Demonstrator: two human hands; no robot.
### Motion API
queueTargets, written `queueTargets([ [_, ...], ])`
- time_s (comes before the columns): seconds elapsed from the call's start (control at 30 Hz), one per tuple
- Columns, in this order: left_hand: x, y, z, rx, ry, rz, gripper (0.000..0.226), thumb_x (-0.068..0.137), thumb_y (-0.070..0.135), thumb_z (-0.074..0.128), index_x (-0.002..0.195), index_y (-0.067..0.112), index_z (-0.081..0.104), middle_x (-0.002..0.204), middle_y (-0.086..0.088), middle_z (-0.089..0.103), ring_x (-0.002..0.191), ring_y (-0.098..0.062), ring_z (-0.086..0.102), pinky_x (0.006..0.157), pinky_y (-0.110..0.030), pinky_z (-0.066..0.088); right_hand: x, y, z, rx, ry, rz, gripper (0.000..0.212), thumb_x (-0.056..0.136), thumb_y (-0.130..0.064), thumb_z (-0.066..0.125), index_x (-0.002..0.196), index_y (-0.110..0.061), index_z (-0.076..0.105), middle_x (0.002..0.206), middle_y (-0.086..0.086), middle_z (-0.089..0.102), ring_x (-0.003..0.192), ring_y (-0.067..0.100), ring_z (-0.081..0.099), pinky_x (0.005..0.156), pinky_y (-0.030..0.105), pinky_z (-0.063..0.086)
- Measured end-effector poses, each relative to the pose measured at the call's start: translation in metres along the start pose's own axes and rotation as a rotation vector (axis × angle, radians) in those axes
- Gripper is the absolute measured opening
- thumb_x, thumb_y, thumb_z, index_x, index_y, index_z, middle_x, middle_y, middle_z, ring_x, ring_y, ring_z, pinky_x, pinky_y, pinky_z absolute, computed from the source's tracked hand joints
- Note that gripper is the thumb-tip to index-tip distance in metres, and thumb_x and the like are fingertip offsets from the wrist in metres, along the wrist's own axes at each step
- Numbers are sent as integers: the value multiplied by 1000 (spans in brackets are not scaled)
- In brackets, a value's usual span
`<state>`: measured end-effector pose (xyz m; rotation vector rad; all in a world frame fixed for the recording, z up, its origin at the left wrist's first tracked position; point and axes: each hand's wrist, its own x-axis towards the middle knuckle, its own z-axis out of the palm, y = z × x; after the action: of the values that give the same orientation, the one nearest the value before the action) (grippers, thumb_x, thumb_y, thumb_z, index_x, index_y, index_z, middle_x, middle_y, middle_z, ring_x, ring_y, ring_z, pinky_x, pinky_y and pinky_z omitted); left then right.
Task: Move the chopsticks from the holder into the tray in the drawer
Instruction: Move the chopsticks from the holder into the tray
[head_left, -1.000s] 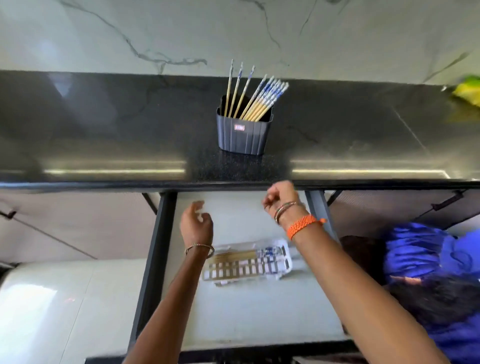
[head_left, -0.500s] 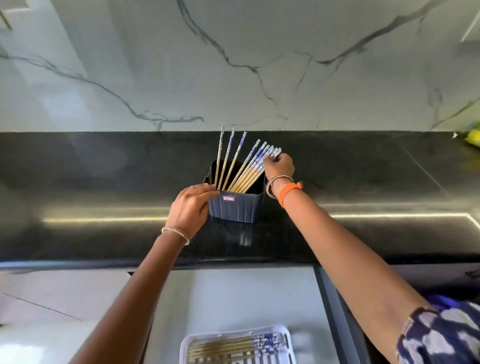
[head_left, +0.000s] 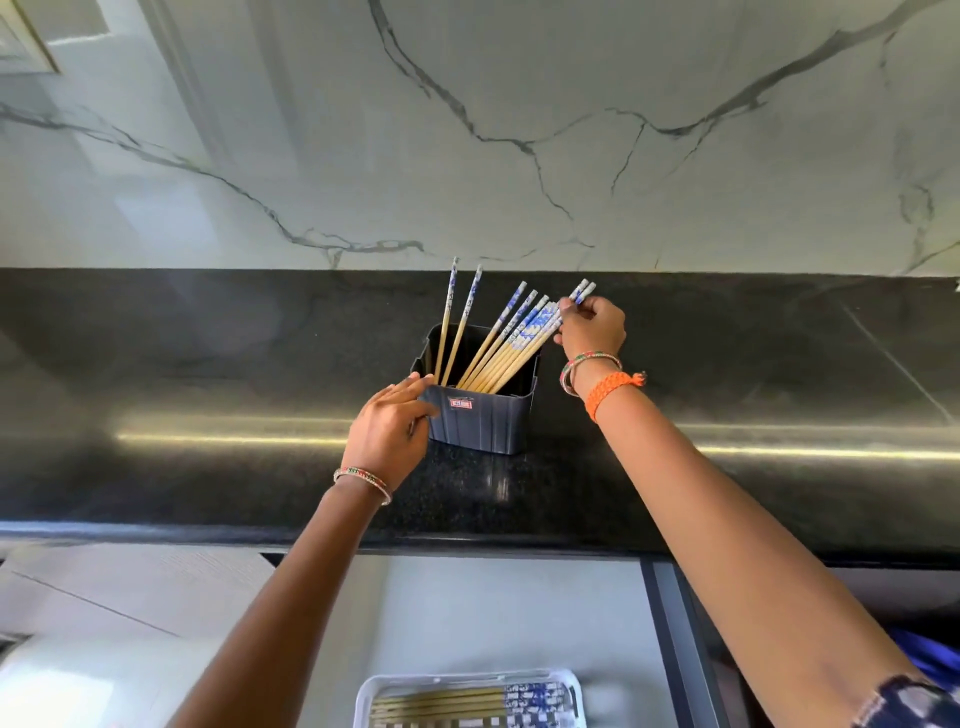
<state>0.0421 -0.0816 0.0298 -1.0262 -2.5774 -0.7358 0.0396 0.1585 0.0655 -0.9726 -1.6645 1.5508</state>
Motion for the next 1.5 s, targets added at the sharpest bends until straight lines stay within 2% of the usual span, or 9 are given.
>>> queueTargets([
  [0.3, -28, 17, -28, -85, 95, -21, 21, 78, -1, 57, 77, 9, 75, 83, -6, 77, 72, -24, 73, 65, -32, 59, -6, -56, -71, 129, 187, -148, 7, 83, -15, 65, 82, -8, 67, 80, 14, 68, 79, 30, 70, 81, 48, 58],
  [0.4, -52, 17, -32, -140, 104, -76, 24, 78, -1, 54, 77, 10, 75, 83, -7, 77, 73, -26, 72, 64, -32, 58, -36, -67, -101, 293, 253, -118, 24, 90, -7, 59, 67, -12, 57, 65, 6, 59, 46, 3, 60, 53, 23, 57],
  [0.57, -144, 12, -9, -323, 21, -385, 27, 77, -1, 52, 82, 14, 75, 94, -8, 76, 88, -29, 70, 77, -32, 53, -123, -12, -124, 585, 202, 201, 32, 95, -5, 53, 63, -11, 50, 35, -4, 52, 26, 0, 47, 39, 15, 48],
  [0.67, -220, 4, 12, -171, -181, -376, 41, 83, 3, 51, 123, 12, 56, 142, -13, 46, 131, -30, 45, 93, -40, 49, -184, 69, -132, 499, 149, 463, 29, 97, -9, 44, 70, -17, 46, 56, 1, 62, 26, 0, 53, 34, 12, 46],
  [0.93, -315, -36, 25, -119, -570, -499, 65, 95, 14, 44, 149, 12, 8, 158, -16, 2, 146, -34, 7, 118, -45, 19, -301, 196, -150, 391, 61, 884, 31, 102, -8, 32, 74, -12, 42, 140, 21, 46, 62, 12, 73, 89, 33, 52],
  [1.0, -312, -35, 25, -37, -565, -441, 68, 93, 11, 46, 149, 14, 8, 158, -16, -2, 146, -36, 8, 112, -46, 32, -305, 196, -136, 376, 157, 878, 26, 100, -2, 35, 77, -2, 48, 130, 28, 55, 92, 30, 65, 102, 46, 43],
  [1.17, -301, -35, 39, -55, -552, -419, 63, 94, 12, 46, 148, 9, 14, 157, -17, 14, 144, -34, 21, 113, -43, 32, -297, 208, -109, 258, 105, 949, 43, 100, -2, 28, 143, -6, 34, 89, 18, 60, 78, 28, 62, 99, 48, 45],
  [1.3, -300, -43, 51, -15, -515, -560, 53, 94, 23, 48, 140, 2, 32, 144, -21, 40, 138, -36, 30, 113, -44, 31, -293, 221, -101, 193, 9, 1010, 45, 102, -6, 18, 145, -7, 32, 105, 13, 66, 74, 22, 59, 102, 40, 41],
  [1.5, -293, -42, 61, -391, -397, -1020, 24, 89, 25, 57, 78, 8, 71, 72, -13, 68, 73, -29, 63, 77, -35, 53, -287, 231, -98, 315, 120, 1047, 16, 102, -18, 34, 114, -16, 45, 67, 7, 61, 58, 17, 51, 69, 32, 51],
])
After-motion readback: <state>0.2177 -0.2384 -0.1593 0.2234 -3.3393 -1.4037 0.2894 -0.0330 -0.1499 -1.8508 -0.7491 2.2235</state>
